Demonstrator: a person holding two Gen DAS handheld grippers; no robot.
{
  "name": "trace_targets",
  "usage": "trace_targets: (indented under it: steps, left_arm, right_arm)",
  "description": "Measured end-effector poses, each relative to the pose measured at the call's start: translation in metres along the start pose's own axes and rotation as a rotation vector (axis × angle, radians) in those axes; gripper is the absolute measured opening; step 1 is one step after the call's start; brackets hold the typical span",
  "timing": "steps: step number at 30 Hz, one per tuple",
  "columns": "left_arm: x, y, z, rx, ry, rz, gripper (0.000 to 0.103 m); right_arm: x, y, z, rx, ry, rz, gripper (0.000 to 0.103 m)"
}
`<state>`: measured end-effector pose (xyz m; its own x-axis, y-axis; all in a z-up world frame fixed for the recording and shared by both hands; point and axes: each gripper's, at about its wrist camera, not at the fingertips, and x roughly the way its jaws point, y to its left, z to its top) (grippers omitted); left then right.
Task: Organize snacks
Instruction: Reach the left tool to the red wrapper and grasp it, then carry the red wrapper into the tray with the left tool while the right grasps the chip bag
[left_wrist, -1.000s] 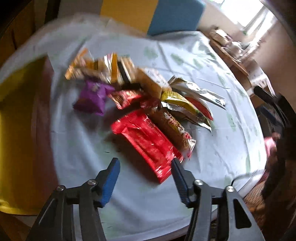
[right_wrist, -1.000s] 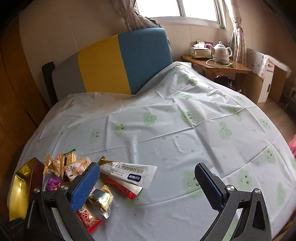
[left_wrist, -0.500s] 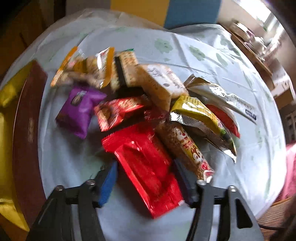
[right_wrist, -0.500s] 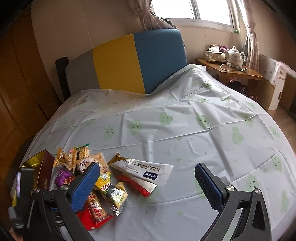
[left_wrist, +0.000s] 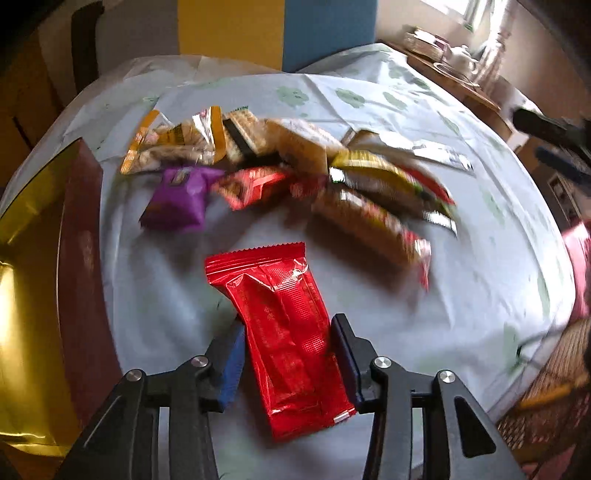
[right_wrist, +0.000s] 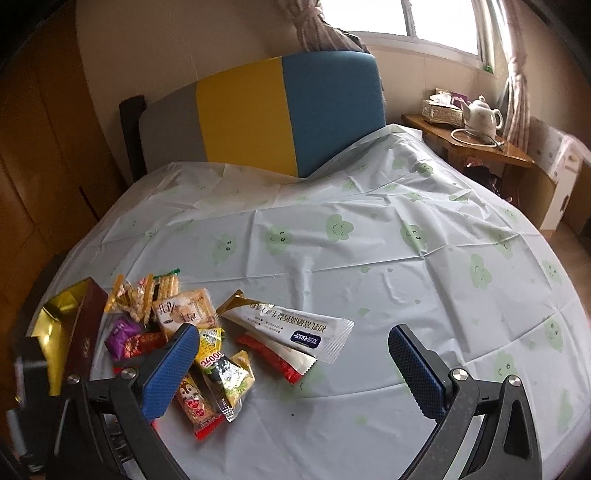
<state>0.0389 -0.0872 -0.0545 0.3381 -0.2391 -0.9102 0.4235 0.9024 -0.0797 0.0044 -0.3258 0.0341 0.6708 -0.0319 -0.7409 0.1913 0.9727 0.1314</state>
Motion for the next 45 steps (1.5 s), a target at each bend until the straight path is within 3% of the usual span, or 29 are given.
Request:
trace_targets:
  steps: [3,5,7,10,19,20,22,25,27,29,34,38,42,45]
  left_arm:
    - [-0.001,0.001,-0.015,0.001,-0.049,-0.016,0.047]
    - [-0.002,0.006,-0.022,-0.013,-0.063,-0.036,0.048]
    - [0.001,0.006,-0.024,-0.023,-0.069,-0.057,0.048]
    - [-0.001,0.002,-0.031,-0.019,-0.078,-0.064,0.048]
    - [-0.013,0.012,-0.033,0.008,-0.102,-0.096,0.045]
    - [-0.018,0.014,-0.033,0.011,-0.108,-0.109,0.045]
    - [-0.033,0.019,-0.034,0.004,-0.136,-0.155,0.045]
    - [-0.074,0.033,-0.033,-0.019,-0.226,-0.246,0.045]
    - [-0.1,0.054,-0.029,-0.065,-0.285,-0.265,0.045]
    - [-0.113,0.074,-0.021,-0.114,-0.305,-0.218,0.045]
    - [-0.115,0.157,-0.002,-0.296,-0.265,-0.032,0.045]
    - [-0.093,0.198,0.012,-0.326,-0.209,0.06,0.045]
    - [-0.061,0.214,0.032,-0.302,-0.15,0.097,0.045]
    - [-0.048,0.217,0.05,-0.274,-0.149,0.109,0.046]
  right_arm:
    - [0.004,0.005,-0.003,-0.026,0.027,0.008,0.085]
    - [0.009,0.012,-0.006,-0.06,0.063,0.033,0.067]
    - [0.014,0.02,-0.01,-0.09,0.098,0.071,0.06]
    - [0.023,0.038,-0.018,-0.161,0.158,0.126,0.06]
    - [0.092,0.086,-0.029,-0.35,0.306,0.132,0.06]
    - [0.1,0.087,-0.032,-0.356,0.325,0.133,0.056]
    - [0.104,0.085,-0.035,-0.367,0.328,0.115,0.034]
    - [0.101,0.084,-0.036,-0.372,0.327,0.123,0.028]
    - [0.102,0.086,-0.039,-0.379,0.33,0.117,0.028]
    - [0.104,0.09,-0.039,-0.383,0.34,0.116,0.029]
    - [0.104,0.09,-0.039,-0.395,0.343,0.103,0.029]
    - [0.106,0.093,-0.04,-0.412,0.344,0.094,0.029]
    - [0.106,0.092,-0.04,-0.412,0.343,0.095,0.029]
    - [0.107,0.092,-0.041,-0.412,0.344,0.096,0.029]
